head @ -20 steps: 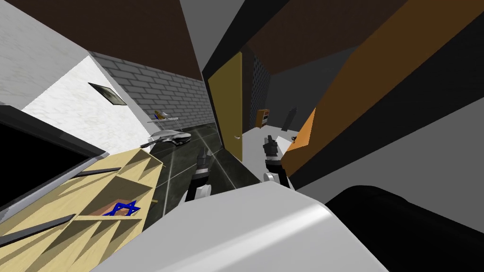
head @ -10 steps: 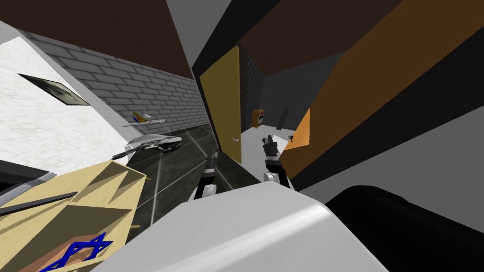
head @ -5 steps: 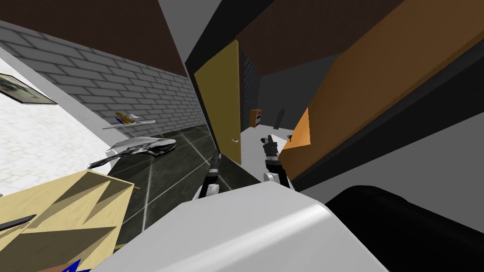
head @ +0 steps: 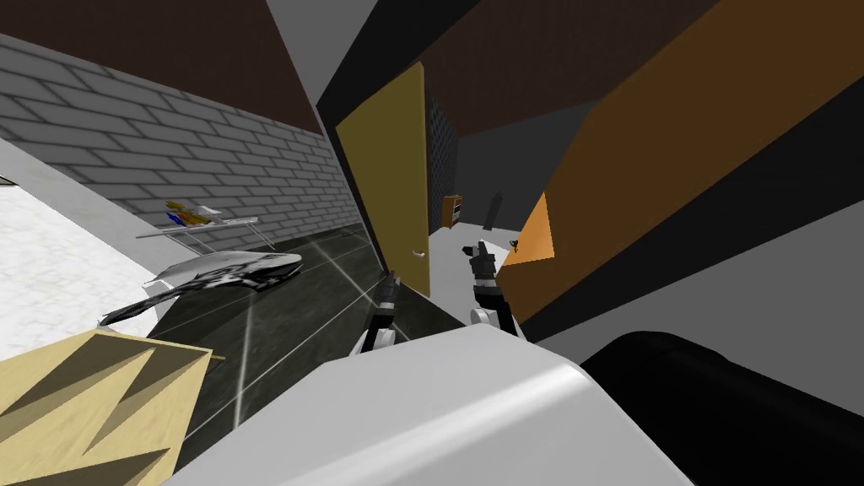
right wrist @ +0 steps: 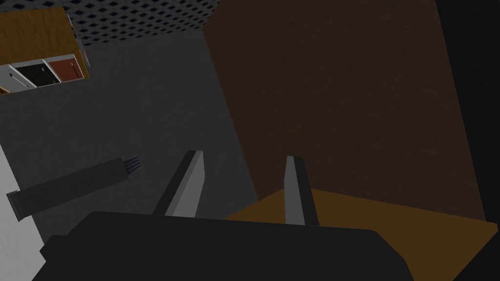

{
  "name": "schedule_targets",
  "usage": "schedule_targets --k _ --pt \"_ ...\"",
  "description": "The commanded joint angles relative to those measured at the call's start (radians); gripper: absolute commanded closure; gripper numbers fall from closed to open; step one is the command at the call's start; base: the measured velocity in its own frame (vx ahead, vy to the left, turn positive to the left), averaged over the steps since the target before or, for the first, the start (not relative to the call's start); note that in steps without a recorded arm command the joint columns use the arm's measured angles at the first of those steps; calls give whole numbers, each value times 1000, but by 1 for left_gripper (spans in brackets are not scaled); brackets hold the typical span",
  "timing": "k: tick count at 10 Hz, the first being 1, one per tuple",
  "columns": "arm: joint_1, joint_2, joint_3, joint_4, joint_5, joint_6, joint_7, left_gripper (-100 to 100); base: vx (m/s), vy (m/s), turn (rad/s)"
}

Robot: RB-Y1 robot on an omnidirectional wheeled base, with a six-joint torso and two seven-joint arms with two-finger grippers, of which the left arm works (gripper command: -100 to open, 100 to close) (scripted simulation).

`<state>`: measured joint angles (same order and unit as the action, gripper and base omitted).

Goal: Push the door open

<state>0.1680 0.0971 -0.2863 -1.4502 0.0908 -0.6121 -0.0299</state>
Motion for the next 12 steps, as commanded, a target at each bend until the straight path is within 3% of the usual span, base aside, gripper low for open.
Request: schedule_targets --k 1,11,12 --pt "-17 2 -15 43 8 -10 1 -100 75 70 -119" --pt "-122 5 -106 295 54 -65 4 -100 71 82 -105" --pt "-122 5 -106 295 54 -65 4 -100 51 51 -29"
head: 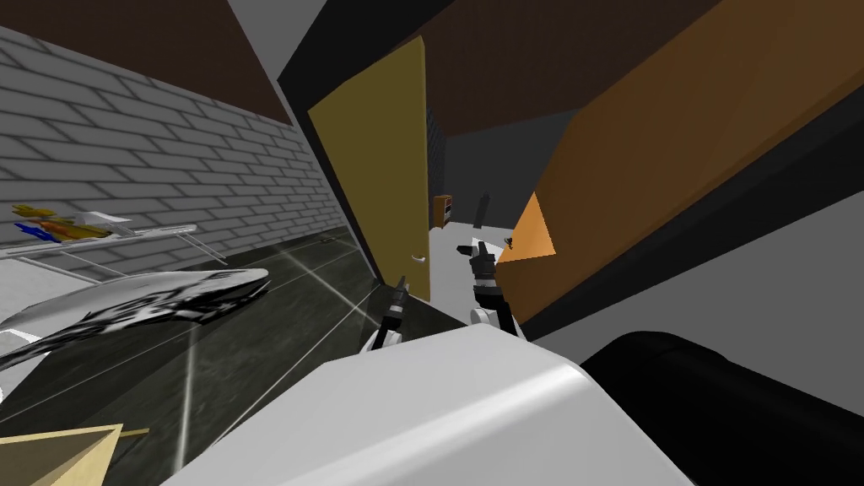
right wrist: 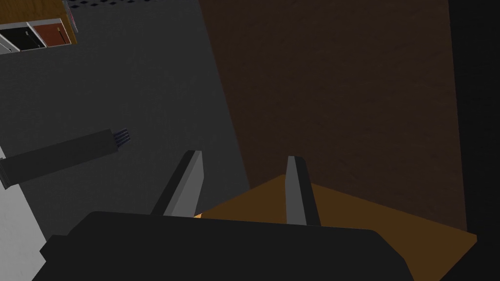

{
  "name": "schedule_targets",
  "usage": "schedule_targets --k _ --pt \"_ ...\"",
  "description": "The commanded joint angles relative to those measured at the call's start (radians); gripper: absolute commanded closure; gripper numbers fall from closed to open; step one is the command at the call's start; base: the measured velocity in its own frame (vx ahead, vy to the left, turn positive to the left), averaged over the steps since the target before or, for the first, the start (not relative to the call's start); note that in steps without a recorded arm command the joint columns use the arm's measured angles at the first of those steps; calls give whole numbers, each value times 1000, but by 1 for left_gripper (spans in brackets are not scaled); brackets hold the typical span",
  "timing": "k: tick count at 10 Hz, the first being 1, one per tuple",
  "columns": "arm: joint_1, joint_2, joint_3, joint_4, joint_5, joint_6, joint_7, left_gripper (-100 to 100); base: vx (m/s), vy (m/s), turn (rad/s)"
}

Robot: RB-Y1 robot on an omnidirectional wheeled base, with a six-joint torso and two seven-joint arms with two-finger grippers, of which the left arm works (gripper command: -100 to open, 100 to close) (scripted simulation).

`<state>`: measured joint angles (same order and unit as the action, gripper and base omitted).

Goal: Push the door open

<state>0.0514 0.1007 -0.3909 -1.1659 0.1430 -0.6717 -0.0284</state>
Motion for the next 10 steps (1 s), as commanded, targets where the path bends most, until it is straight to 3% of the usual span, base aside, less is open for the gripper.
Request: schedule_targets --k 1,10 --pt "-15 1 -10 35 6 -11 2 -100 39 43 -66" --pt "-94 -4 -78 225 40 -53 4 -100 63 77 -90"
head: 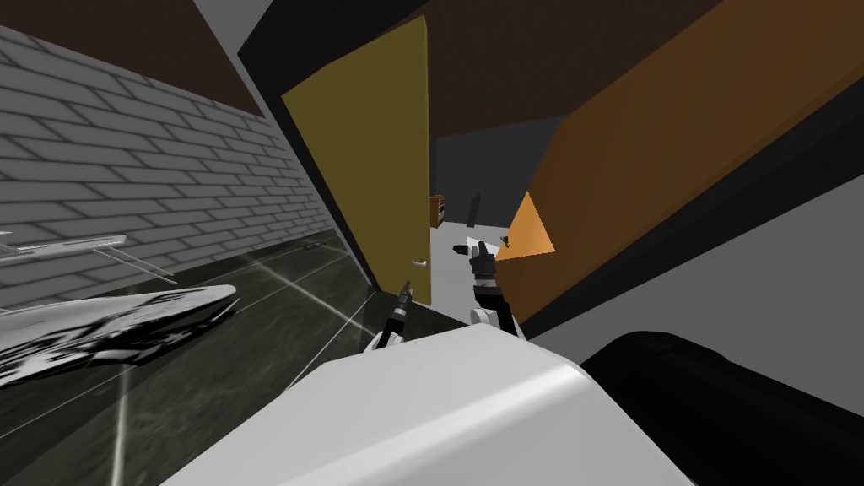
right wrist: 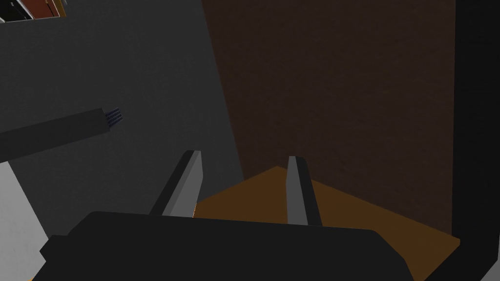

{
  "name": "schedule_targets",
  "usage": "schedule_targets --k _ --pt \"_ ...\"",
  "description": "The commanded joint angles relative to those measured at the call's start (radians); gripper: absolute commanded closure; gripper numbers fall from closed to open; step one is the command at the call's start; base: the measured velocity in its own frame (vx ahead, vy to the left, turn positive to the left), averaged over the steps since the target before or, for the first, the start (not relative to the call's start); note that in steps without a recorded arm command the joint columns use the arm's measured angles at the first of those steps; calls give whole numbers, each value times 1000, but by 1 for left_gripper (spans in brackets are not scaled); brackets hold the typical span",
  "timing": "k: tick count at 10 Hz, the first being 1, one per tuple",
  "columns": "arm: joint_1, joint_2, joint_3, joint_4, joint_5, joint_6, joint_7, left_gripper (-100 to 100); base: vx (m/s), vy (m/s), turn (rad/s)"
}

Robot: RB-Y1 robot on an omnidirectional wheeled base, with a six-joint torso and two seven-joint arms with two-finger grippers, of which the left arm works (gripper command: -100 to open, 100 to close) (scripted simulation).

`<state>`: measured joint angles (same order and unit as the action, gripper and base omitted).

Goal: Push the door open

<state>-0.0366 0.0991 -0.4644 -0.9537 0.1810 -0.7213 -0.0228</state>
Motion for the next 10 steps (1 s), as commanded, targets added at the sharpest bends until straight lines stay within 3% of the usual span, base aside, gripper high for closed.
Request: schedule_targets --k 1,9,10 --pt "-13 -3 -11 31 6 -7 -1 -100 61 73 -73" --pt "-85 -14 -73 205 37 -46 1 -100 74 96 -93" --pt "-84 -14 -68 202 34 -48 2 -100 36 45 -20"
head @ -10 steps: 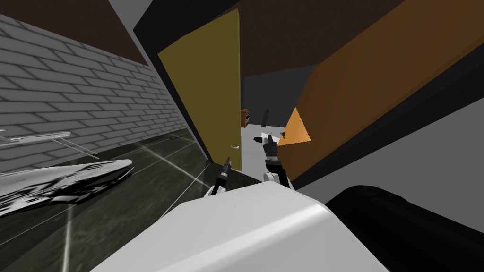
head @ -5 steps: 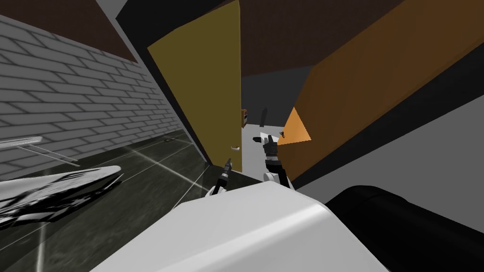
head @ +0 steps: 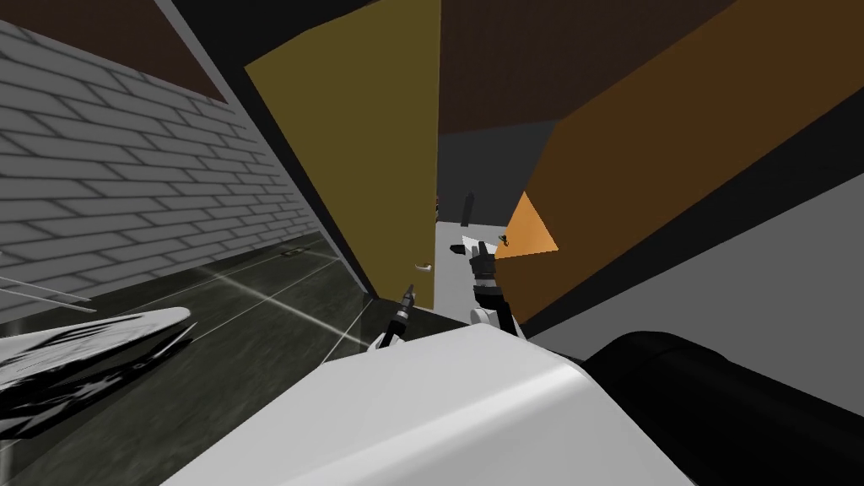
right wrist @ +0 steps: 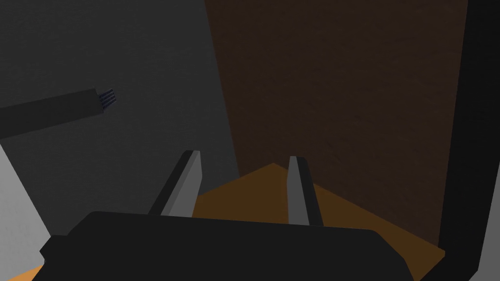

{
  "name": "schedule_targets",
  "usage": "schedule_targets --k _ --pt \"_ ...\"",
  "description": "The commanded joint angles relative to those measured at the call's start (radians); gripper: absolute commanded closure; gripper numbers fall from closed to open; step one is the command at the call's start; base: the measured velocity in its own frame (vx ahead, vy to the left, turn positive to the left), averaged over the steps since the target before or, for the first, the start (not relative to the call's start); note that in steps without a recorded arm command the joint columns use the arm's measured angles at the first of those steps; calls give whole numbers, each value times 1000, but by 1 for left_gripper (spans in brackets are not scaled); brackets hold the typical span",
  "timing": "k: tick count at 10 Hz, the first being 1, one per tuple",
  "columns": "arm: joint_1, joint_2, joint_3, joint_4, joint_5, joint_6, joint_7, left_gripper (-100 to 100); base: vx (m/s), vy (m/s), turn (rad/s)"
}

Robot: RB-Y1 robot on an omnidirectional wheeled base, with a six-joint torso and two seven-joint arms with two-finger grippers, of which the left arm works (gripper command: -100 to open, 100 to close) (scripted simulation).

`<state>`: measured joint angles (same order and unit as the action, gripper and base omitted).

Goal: Push the door open

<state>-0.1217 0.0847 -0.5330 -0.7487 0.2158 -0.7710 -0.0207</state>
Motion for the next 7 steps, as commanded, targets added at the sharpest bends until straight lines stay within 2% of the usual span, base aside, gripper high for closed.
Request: schedule_targets --k 1,3,7 --pt "0 0 3 3 0 -3 -1 -100 131 -12 -21" --pt "1 0 6 8 1 -6 -1 -100 177 -53 -26" --pt "2 -5 17 21 1 -17 -3 -100 171 -88 -32"
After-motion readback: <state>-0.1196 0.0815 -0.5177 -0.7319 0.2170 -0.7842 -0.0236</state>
